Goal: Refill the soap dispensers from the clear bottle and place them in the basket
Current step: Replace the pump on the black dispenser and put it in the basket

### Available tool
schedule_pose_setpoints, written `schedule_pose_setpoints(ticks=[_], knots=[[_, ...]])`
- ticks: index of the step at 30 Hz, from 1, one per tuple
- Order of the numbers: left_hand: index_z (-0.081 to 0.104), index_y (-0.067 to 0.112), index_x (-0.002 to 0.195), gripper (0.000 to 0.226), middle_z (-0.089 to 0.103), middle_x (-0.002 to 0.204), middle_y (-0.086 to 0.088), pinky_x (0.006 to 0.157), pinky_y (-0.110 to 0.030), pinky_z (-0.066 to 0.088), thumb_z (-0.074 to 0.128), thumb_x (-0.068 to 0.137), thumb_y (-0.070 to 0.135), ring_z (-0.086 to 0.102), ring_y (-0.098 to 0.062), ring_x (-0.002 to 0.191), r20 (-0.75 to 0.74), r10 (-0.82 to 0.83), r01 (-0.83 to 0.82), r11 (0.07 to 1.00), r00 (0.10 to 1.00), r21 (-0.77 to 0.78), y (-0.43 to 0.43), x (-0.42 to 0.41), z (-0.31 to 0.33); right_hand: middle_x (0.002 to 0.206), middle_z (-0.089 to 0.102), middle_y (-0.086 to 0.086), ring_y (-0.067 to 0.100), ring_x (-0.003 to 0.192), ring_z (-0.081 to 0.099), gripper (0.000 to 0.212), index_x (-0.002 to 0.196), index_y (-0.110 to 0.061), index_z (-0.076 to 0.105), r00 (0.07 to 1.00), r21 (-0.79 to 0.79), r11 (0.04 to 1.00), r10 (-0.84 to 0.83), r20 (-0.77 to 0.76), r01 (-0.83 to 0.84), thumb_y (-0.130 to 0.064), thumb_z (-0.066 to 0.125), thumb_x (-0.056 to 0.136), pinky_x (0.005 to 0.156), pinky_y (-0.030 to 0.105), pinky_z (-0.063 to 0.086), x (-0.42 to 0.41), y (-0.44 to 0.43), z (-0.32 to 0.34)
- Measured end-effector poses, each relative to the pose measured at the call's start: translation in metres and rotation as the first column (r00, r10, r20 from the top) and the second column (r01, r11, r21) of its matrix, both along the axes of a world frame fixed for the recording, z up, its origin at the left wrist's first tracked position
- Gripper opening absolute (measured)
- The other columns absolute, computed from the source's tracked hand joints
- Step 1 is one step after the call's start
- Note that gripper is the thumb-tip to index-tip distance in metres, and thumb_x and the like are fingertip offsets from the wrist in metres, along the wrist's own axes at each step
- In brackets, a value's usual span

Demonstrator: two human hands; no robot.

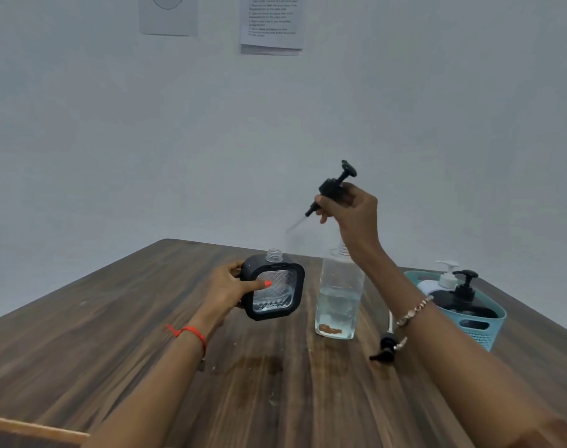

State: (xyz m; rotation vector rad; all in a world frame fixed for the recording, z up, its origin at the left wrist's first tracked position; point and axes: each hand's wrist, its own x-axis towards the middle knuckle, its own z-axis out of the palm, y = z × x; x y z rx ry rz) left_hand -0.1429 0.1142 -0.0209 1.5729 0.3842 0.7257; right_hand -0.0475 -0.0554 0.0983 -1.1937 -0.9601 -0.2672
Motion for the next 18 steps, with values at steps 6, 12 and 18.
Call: schedule_pose_setpoints(ticks=[6, 12, 18], knots=[[0.059, 0.005, 0.112, 0.055, 0.066, 0.106, -0.01, 0.055, -0.033, 0.055, 0.083, 0.063, 0.006, 0.067, -0.021, 0.084, 0.001, -0.07, 0.07, 0.997, 0.998, 0.04, -0.015, -0.006, 0.012, 0.066, 0.066, 0.01, 0.017, 0.05, 0.056, 0.011, 0.087, -0.002, 0.067, 0.995, -0.232, 0.97, -0.063, 0.073, 0.079, -0.002, 0.07, 0.076, 0.059, 0.029, 0.051, -0.004, 0.003, 0.004], [0.057, 0.006, 0.117, 0.061, 0.065, 0.111, -0.01, 0.056, -0.032, 0.055, 0.083, 0.063, 0.008, 0.066, -0.024, 0.092, -0.001, -0.093, 0.093, 0.993, 0.996, 0.074, -0.022, -0.014, 0.02, 0.062, 0.064, 0.01, 0.01, 0.044, 0.054, 0.01, 0.084, -0.004, 0.067, 0.995, -0.325, 0.941, -0.073, 0.064, 0.09, -0.004, 0.072, 0.076, 0.054, 0.024, 0.048, -0.008, -0.001, 0.004], [0.061, 0.014, 0.102, 0.043, 0.068, 0.098, -0.003, 0.06, -0.034, 0.057, 0.081, 0.065, 0.007, 0.067, -0.019, 0.085, 0.003, -0.138, 0.137, 0.986, 0.99, 0.09, -0.033, -0.018, 0.023, 0.068, 0.067, 0.008, 0.007, 0.05, 0.056, 0.019, 0.089, -0.004, 0.068, 0.99, -0.449, 0.884, -0.09, 0.112, 0.132, -0.013, 0.076, 0.073, 0.055, 0.02, 0.045, -0.01, 0.0, -0.008]])
